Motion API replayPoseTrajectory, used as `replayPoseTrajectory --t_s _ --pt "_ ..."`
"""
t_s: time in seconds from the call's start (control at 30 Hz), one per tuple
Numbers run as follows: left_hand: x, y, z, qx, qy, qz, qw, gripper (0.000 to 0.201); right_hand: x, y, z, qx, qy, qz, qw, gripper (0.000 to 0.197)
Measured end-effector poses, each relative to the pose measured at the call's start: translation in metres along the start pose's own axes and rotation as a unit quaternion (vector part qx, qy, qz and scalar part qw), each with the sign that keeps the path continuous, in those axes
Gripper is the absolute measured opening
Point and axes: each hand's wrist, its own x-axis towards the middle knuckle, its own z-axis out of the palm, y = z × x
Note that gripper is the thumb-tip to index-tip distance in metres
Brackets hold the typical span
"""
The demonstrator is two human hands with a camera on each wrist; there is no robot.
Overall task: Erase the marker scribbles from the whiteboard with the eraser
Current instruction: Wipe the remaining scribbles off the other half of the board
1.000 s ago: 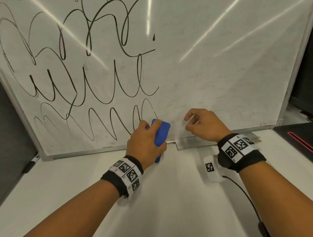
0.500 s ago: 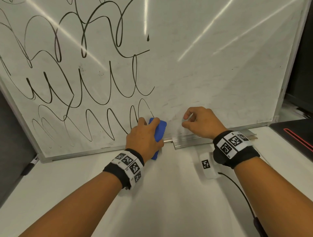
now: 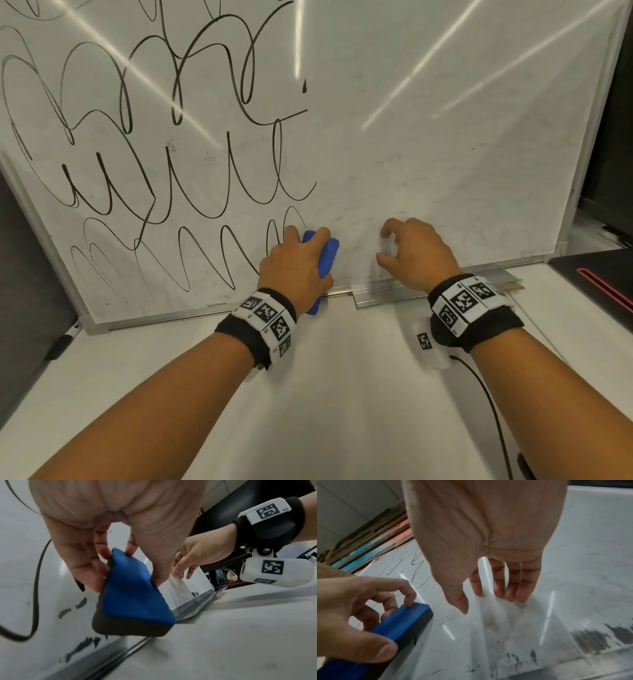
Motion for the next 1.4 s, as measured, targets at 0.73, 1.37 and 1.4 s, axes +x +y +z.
replayPoseTrajectory --t_s 0.73,1.37,1.4 --pt "-0.009 0.005 0.01 0.066 -0.016 0.034 0.997 0.055 -0.002 -0.003 0.001 -0.008 0.078 -0.025 0.997 0.058" --pt "-0.005 -0.058 0.019 0.132 0.136 0.232 0.954 0.059 -0.002 -0.004 0.001 0.005 0.061 -0.018 0.998 0.056" --pt "-0.006 -0.061 0.019 0.127 0.143 0.228 0.955 0.058 -0.002 -0.003 0.001 0.006 0.062 -0.015 0.998 0.055"
